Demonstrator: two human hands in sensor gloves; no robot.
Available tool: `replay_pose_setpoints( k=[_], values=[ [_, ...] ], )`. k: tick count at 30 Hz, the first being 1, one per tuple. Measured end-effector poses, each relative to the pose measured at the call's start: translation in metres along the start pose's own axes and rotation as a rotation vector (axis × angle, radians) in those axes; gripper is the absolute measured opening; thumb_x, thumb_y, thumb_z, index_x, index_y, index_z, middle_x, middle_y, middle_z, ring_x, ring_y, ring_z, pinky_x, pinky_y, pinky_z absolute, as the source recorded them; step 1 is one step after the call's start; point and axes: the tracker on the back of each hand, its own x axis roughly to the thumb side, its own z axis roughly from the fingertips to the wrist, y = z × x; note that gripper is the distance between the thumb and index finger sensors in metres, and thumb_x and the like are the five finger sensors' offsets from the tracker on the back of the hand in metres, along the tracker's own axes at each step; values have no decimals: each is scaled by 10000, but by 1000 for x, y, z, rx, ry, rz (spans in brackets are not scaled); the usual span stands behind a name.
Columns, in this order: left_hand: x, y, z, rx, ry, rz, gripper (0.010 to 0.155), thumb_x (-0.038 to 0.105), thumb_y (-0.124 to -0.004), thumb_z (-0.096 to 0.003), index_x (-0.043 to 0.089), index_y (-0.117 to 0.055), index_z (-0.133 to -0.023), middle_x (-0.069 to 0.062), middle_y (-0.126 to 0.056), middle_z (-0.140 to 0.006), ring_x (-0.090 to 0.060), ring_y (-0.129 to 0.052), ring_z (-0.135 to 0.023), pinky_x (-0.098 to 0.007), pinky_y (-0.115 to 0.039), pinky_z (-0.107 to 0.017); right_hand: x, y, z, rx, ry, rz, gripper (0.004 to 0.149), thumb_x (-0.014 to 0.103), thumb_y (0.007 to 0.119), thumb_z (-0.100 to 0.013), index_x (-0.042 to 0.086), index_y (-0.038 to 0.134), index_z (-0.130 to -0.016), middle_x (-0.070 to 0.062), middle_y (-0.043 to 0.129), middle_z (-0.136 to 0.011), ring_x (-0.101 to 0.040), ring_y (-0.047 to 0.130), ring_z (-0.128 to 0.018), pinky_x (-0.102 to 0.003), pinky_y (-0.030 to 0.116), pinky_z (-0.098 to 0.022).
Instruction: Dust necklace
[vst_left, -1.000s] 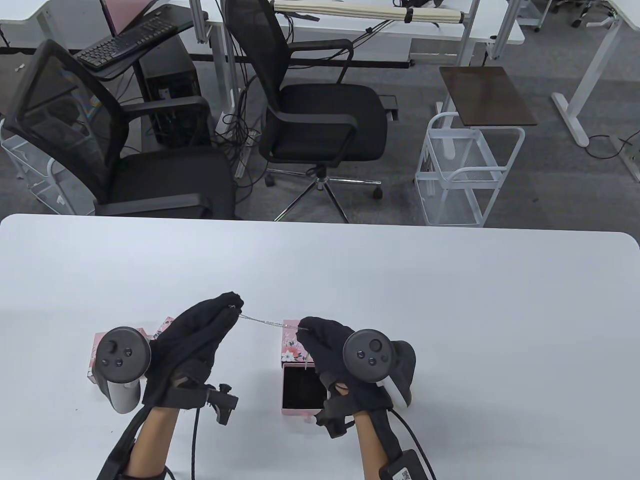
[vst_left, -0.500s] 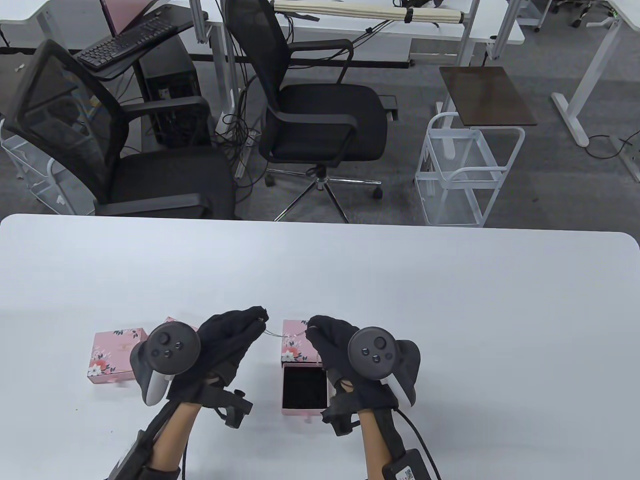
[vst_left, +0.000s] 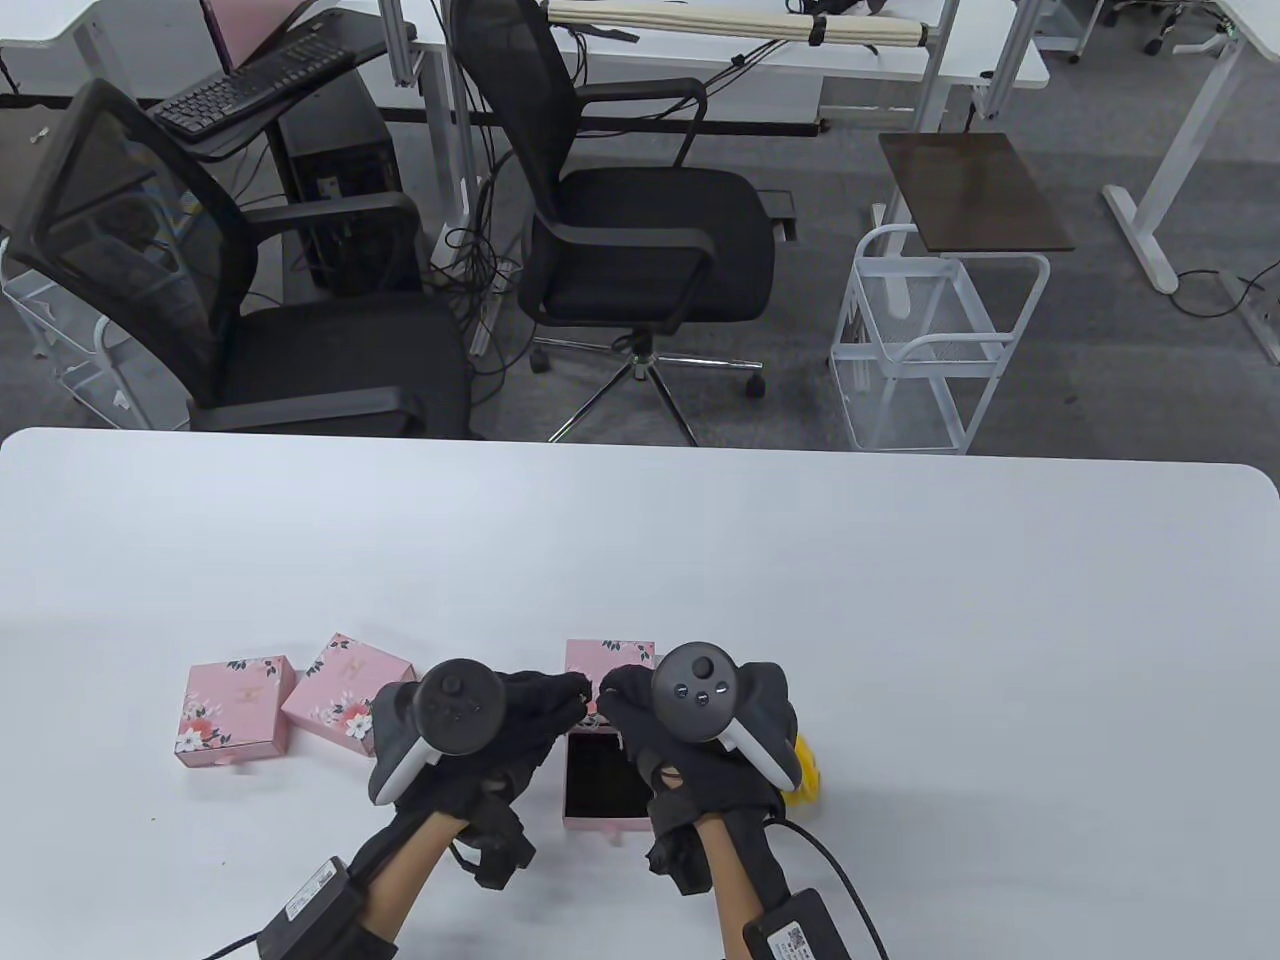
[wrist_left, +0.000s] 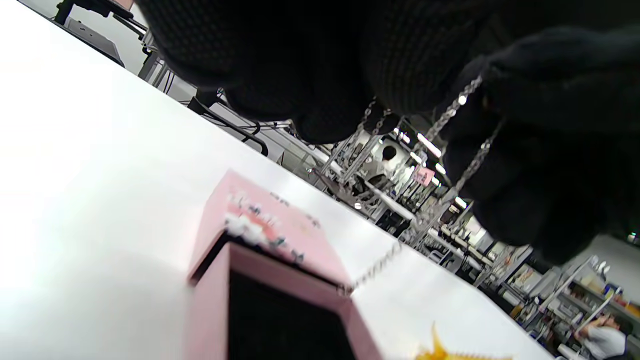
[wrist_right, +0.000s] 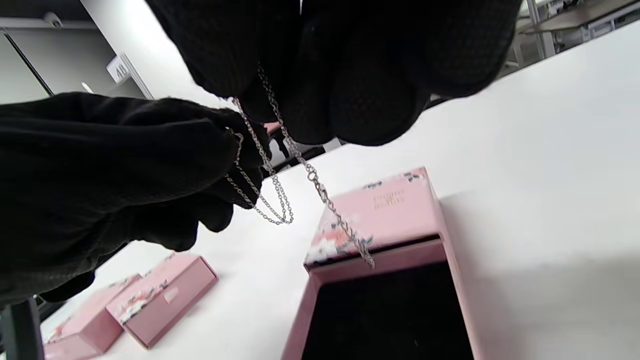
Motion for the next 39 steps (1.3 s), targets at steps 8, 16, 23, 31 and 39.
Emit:
replay_pose_setpoints(
  k=[8, 16, 23, 31, 39],
  values=[
    [3, -25, -2, -75, -34, -168, 382, 399, -860, -556, 290, -894, -920, -15, -958, -904, -263, -860, -825, -439, -788, -590, -12, 21, -11, 125, 75, 52, 368, 314, 750, -659, 122, 770, -973, -205, 875, -878, -421, 899, -670, -507, 766, -524],
    [11, -41, -1, -97, -54, -372, 380, 398, -862, -552, 299, -896, -918, -25, -890, -972, -284, -785, -891, -452, -743, -635, -14, 35, -16, 195, 122, 165, 370, 315, 752, -658, 116, 775, -969, -200, 885, -859, -408, 907, -648, -500, 771, -515],
    [11, -49, 0, -127, -95, -429, 414, 411, -850, -553, 336, -849, -960, -67, -739, -1111, -318, -671, -960, -481, -671, -693, -13, 36, -15, 211, 141, 211, 410, 325, 764, -655, 99, 753, -997, -197, 881, -864, -405, 905, -650, -499, 770, -517],
    [1, -34, -2, -46, -77, -275, 435, 412, -816, -564, 327, -813, -991, -71, -713, -1130, -328, -660, -972, -502, -656, -705, -2, 23, -8, 161, 116, 217, 426, 318, 766, -654, 100, 729, -1019, -200, 867, -885, -412, 896, -667, -504, 764, -525],
    [-16, -45, -8, -111, -28, -298, 533, 430, -680, -609, 295, -611, -1119, -68, -538, -1226, -363, -486, -1094, -581, -531, -775, 4, 31, 22, 184, 76, 418, 431, 298, 788, -644, 142, 705, -1037, -225, 816, -946, -433, 867, -721, -516, 749, -548]
  ],
)
